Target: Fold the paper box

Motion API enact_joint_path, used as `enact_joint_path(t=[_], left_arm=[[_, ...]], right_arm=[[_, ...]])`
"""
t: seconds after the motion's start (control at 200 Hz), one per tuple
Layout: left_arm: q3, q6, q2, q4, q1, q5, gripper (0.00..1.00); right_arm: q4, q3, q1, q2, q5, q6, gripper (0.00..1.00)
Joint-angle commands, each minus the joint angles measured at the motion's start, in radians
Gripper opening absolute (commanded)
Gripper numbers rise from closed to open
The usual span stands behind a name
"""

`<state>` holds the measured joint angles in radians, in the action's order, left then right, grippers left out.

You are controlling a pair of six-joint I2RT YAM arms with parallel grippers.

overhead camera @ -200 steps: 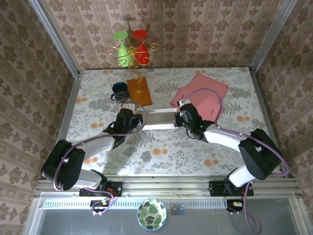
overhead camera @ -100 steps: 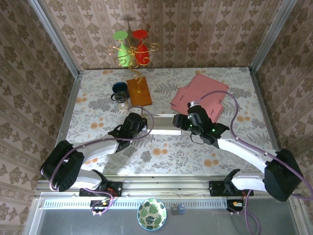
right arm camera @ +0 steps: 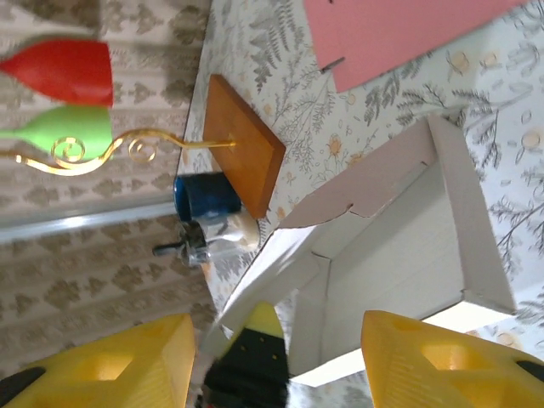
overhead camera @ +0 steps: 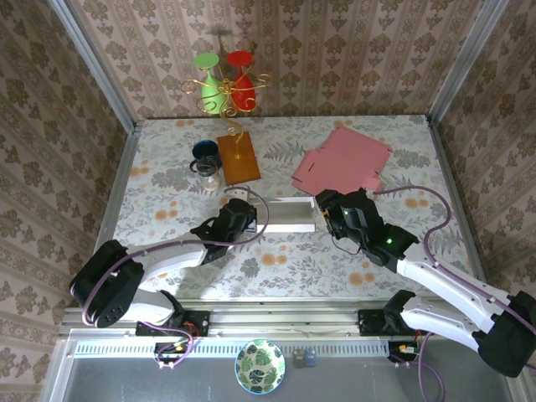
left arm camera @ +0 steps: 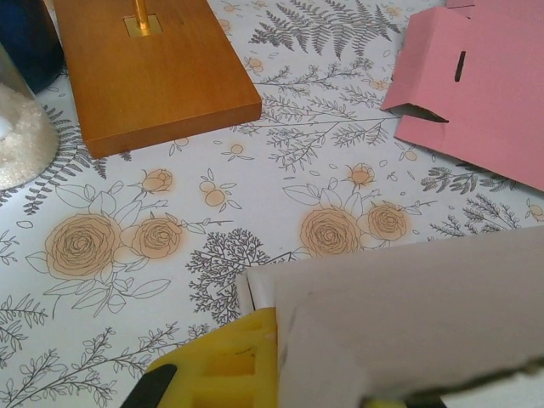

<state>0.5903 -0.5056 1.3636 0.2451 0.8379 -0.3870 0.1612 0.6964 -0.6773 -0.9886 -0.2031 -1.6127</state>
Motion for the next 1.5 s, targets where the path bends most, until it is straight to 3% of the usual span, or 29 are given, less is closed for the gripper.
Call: enact_joint_path(t=[0.0,0.145,0.48,1.18,1.45,1.495], left_arm=[[-0.016,-0.035,0.011,-0.055,0.026,-0.035,0.00],[-0.025,-0.046,0.012,-0.050,0.046,-0.056,0.00],[-0.026,-0.045,0.005,-0.053,0.065,-0.069,0.00],[-0.026,-0.039,0.002,-0.052,0.074,-0.069,0.00],[-0.025,-0.040,-0.010,-0.069,0.074,-0.062,0.00],[-0.023,-0.043,-0.021,-0.080,0.074,-0.058,0.05]], right_arm=[[0.000,0.079,-0.019,-0.056,-0.093,-0.232,0.55],[0.101,0.177,-0.036,-0.142,-0.073,-0.309,0.49],[0.135,0.255,-0.037,-0.276,0.000,-0.357,0.36],[0.066,0.244,-0.016,-0.369,0.054,-0.354,0.20],[0.059,0.217,-0.016,-0.371,0.078,-0.370,0.01],[0.056,0.208,-0.016,-0.371,0.085,-0.375,0.00]])
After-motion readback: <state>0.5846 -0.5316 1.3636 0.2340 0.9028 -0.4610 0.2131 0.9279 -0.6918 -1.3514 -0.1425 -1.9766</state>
